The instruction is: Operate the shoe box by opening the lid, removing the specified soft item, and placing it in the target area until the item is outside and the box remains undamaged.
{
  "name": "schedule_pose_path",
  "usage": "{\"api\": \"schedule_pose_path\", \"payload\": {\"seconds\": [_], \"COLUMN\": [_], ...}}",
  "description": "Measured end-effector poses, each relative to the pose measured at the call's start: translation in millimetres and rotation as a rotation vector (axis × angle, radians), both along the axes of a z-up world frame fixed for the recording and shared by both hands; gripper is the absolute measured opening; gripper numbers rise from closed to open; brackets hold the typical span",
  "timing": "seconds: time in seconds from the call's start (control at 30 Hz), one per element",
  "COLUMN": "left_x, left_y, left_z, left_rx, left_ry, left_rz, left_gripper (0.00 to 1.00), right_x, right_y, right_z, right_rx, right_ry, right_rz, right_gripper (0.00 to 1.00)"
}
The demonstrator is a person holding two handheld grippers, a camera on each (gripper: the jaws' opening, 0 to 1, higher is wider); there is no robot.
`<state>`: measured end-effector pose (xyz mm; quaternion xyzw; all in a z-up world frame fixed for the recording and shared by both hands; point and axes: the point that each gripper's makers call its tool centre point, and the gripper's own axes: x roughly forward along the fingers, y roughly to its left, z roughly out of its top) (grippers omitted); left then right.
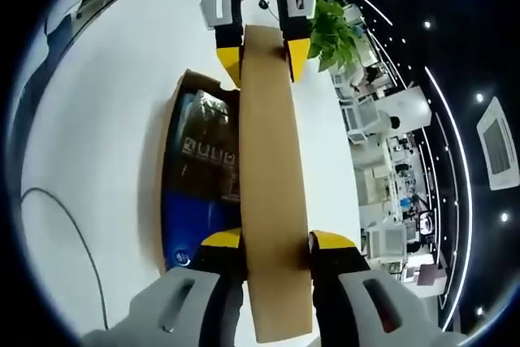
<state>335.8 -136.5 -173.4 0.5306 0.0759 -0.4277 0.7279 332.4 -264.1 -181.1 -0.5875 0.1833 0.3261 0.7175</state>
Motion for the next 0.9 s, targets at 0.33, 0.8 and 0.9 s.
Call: {"api": "schedule_pose_path", "payload": {"seconds": [0.33,0.8,0.9], "left_x": [-18.1,-70.7,-77.9], "left_y": [3,7,3], "left_z": [31.0,64.1,57.7], "left_rx": [-0.11,-0.336,-0.329], "left_ry": [0.078,0.36,0.389], "left_rz": [0.001,-0.029,-0.047], "left_gripper": [0.51,0.6,0.6], "right_x": [1,1,1], "right_y": [0,0,0], "right_z": [0.5,1.9,1.7], "right_rx": [0.005,0.005,0.003], "right_ry": [0.0,0.001,0.003], "right_rz": [0.002,0.004,0.003], "right_gripper": [0.3,0.3,0.3]}}
